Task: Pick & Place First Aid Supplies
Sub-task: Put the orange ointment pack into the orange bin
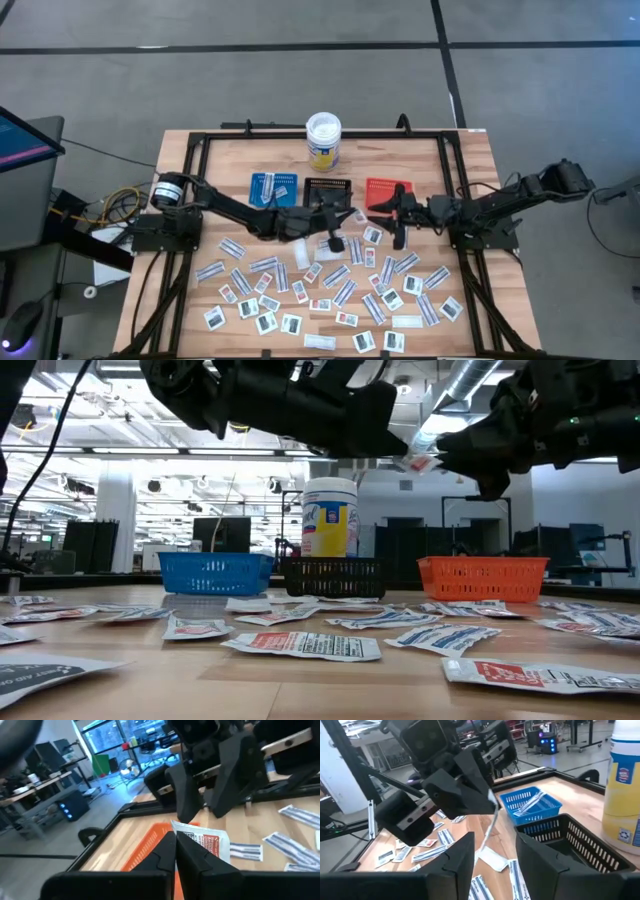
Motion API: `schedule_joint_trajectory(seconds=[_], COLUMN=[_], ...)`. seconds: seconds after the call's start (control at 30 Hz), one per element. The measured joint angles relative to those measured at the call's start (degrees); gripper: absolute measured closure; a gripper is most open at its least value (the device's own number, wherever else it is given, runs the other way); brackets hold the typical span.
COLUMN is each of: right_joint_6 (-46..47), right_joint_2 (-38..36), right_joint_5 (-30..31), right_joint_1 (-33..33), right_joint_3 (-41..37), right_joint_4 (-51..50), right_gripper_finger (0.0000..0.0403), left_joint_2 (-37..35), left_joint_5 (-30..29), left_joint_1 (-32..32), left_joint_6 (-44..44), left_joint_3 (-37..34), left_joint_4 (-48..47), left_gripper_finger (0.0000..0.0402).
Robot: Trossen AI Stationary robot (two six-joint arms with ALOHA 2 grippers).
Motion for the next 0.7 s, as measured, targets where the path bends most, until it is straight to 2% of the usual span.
schedule_joint_trajectory(seconds=[0.47, 0.7], right_joint_6=[-0.6, -0.6], right_joint_2=[0.0, 0.0], right_joint_5=[0.2, 0.2], right_joint_1=[-0.7, -0.9], right_joint_3=[0.0, 0.0], right_joint_4=[0.3, 2.4], right_gripper_finger=[0.0270, 0.0271], left_joint_2=[0.0, 0.0], left_joint_5=[0.6, 6.7], left_joint_1=[2.8, 2.6], left_joint_6=[-0.6, -0.7], left_joint_3=[0.0, 0.0], left_joint_4=[3.1, 3.8], left_gripper_finger=[0.0390, 0.0390])
